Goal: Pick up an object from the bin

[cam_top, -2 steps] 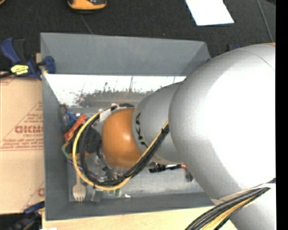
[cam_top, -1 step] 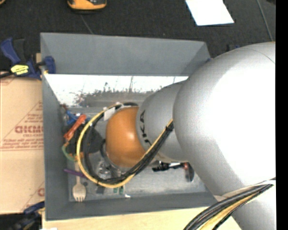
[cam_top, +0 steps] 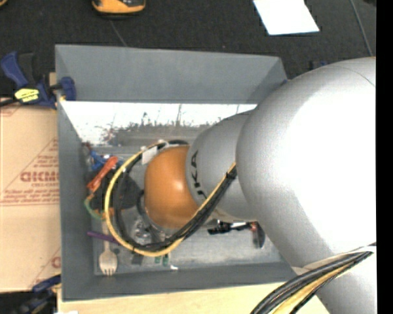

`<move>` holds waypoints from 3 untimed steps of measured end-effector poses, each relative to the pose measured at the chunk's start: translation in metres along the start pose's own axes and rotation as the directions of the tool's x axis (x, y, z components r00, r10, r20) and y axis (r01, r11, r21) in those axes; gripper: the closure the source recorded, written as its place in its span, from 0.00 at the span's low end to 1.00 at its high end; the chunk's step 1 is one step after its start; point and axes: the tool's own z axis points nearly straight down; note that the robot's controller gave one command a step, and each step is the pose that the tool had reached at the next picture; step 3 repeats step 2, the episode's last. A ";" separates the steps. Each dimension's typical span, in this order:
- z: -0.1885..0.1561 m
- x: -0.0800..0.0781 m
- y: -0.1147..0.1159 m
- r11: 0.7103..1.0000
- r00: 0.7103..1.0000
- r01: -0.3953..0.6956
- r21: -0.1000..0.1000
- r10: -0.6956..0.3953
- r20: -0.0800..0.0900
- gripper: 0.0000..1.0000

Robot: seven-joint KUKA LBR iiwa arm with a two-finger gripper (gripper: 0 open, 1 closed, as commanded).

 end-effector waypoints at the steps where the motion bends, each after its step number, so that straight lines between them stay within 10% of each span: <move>1: -0.028 0.002 -0.001 1.000 1.000 0.000 0.005 0.000 -0.010 1.00; 3: -0.072 0.000 -0.001 1.000 1.000 0.002 0.004 -0.002 -0.008 1.00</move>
Offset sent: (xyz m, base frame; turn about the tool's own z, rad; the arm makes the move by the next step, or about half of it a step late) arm -0.0031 -0.0009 0.0990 -0.0002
